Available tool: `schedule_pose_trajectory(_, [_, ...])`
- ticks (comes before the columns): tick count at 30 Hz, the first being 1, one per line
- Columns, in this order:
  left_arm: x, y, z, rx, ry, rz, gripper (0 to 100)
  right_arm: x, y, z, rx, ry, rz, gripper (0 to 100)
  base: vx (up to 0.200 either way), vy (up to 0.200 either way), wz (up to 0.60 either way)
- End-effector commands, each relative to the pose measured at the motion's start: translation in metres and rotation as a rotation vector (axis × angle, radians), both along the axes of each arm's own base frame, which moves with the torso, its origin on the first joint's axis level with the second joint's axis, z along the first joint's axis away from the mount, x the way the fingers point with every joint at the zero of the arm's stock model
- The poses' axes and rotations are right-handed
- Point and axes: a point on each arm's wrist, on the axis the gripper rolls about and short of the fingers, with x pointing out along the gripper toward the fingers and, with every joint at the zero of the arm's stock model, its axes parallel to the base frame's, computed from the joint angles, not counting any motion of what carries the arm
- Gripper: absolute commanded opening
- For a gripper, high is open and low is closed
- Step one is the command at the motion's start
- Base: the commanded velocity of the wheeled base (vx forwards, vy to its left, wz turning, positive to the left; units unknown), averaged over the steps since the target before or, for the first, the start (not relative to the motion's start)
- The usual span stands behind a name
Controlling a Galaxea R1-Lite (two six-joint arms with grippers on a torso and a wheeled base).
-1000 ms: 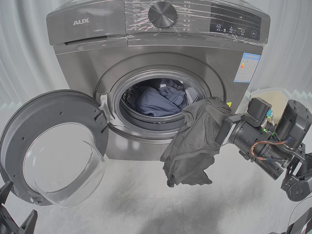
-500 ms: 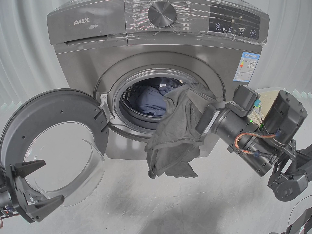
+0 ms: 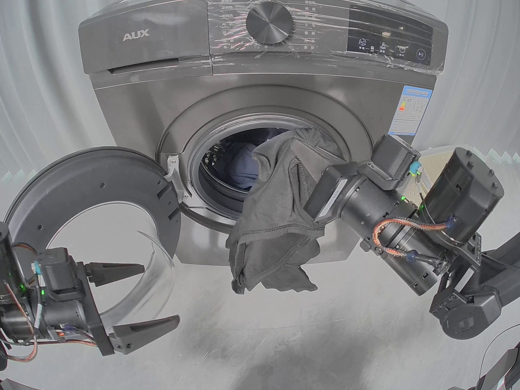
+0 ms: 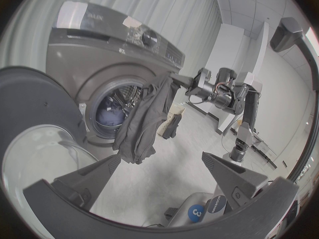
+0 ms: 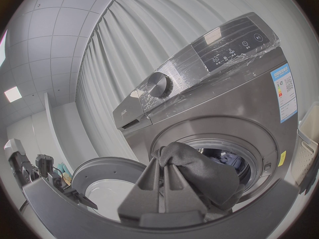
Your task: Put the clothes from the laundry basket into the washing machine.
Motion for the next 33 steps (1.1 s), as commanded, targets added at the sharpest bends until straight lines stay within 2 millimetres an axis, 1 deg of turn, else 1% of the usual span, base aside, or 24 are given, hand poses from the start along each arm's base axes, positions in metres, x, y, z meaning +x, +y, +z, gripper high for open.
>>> schedule_pose_trajectory(1, [0.023,-0.02,-0.018,0.051,0.094,-0.039,100,0.0,0.002,-0.001,-0.001,0.0,0.005,0,0.0,0.0,0.0])
schedule_pose_trajectory(5, [0.039,-0.028,-0.023,0.051,0.101,-0.038,100,0.001,0.003,-0.002,0.002,0.0,0.007,0,0.0,0.0,0.0])
schedule_pose_trajectory(7, [0.042,-0.03,-0.025,0.05,0.1,-0.04,100,0.001,0.003,-0.002,0.004,-0.002,0.007,0,0.0,0.0,0.0])
schedule_pose_trajectory(9, [0.051,-0.035,-0.031,0.048,0.097,-0.043,100,0.001,0.003,-0.003,0.005,-0.003,0.005,0,0.0,0.0,0.0])
schedule_pose_trajectory(14, [0.063,-0.044,-0.042,0.049,0.115,-0.052,100,-0.001,0.003,-0.006,0.003,0.007,0.009,0,0.0,0.0,0.0])
schedule_pose_trajectory(16, [0.063,-0.044,-0.042,0.049,0.115,-0.052,100,-0.001,0.003,-0.006,0.003,0.007,0.009,0,0.0,0.0,0.0])
schedule_pose_trajectory(18, [0.075,-0.05,-0.056,0.058,0.135,-0.05,100,-0.002,0.006,-0.01,0.019,0.034,0.025,0,0.0,0.0,0.0])
schedule_pose_trajectory(27, [0.098,-0.062,-0.084,0.054,0.17,-0.042,100,-0.002,0.008,-0.007,0.037,0.016,0.029,0,0.0,0.0,0.0])
schedule_pose_trajectory(30, [0.113,-0.068,-0.094,0.038,0.168,-0.03,100,-0.001,0.008,-0.006,0.038,0.015,0.029,0,0.0,0.0,0.0])
schedule_pose_trajectory(33, [0.121,-0.072,-0.1,0.031,0.157,-0.028,100,-0.001,0.008,-0.006,0.041,0.013,0.03,0,0.0,0.0,0.0])
